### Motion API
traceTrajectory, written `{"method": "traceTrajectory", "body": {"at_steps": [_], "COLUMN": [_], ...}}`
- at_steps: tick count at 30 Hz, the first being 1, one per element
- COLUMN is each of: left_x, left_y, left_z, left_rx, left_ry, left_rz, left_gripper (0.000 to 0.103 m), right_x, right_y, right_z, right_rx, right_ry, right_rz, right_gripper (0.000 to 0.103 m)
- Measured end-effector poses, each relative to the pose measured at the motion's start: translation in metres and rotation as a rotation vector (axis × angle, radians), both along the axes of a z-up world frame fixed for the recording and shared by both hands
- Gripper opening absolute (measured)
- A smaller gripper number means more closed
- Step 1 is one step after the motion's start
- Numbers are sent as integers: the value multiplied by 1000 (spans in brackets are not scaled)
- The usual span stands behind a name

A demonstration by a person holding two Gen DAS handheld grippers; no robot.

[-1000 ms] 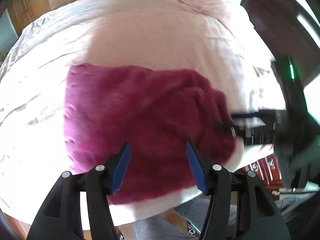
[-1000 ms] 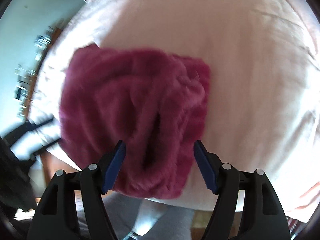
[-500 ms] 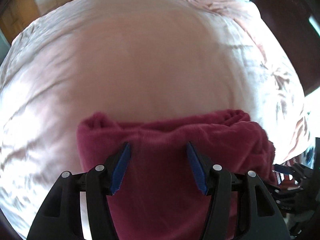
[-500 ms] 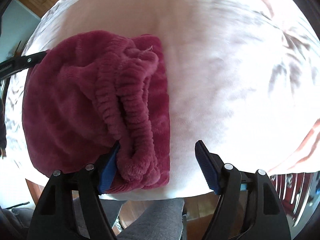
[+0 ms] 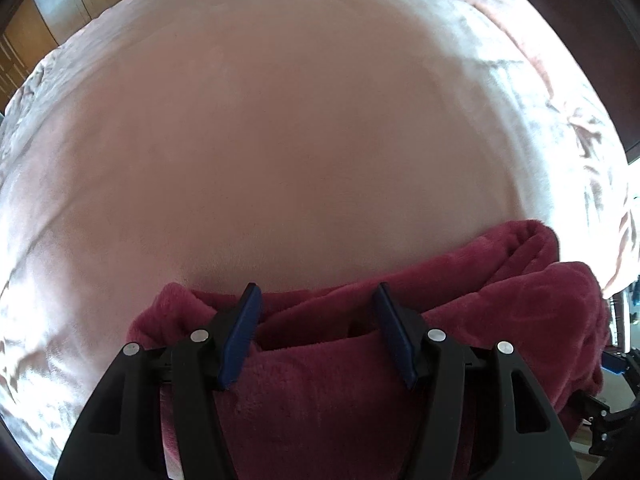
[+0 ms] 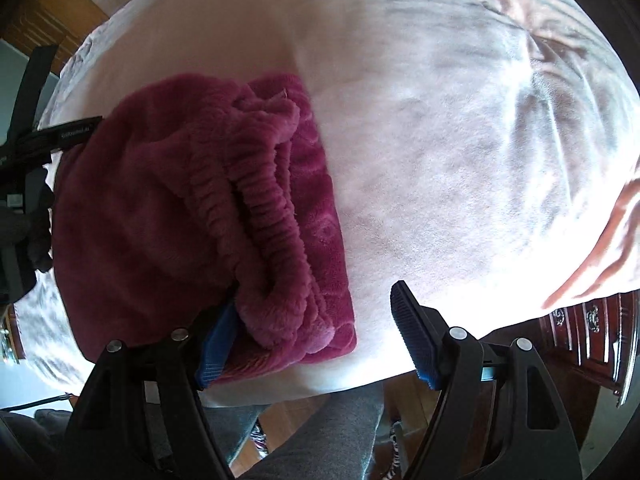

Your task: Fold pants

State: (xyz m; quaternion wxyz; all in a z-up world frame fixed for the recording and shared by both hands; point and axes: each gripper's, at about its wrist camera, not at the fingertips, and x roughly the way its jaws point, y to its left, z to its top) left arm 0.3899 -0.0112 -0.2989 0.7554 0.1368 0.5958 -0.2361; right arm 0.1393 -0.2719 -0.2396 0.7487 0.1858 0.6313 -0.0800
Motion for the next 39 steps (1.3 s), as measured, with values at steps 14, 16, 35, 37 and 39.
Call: {"method": "traceTrajectory", "body": {"at_steps": [14,16,35,37,39], "left_x": [-17,-21,-41,-42,-43], "left_y": [38,43,65,65,65], "left_z": [62,66,69,69,69], "left_rx": [-87,-88,-28,-29,-26], "left_ry": [-60,-71,-88,-88,-92], "left_rz": [56,56,47,43,41], "left_gripper": [62,66,66,66,66], "right_x": [33,42,78,79,80], "right_y": [12,12,13,13,12], "right_z": [18,10,-26,-27,-30], "right_rx": [-1,-8,5,5,5], "right_ry": [-55,-50,-19,-18,-16], "right_rz": [9,11,-12,-12,-13], "right_gripper": [75,75,75,76,77]}}
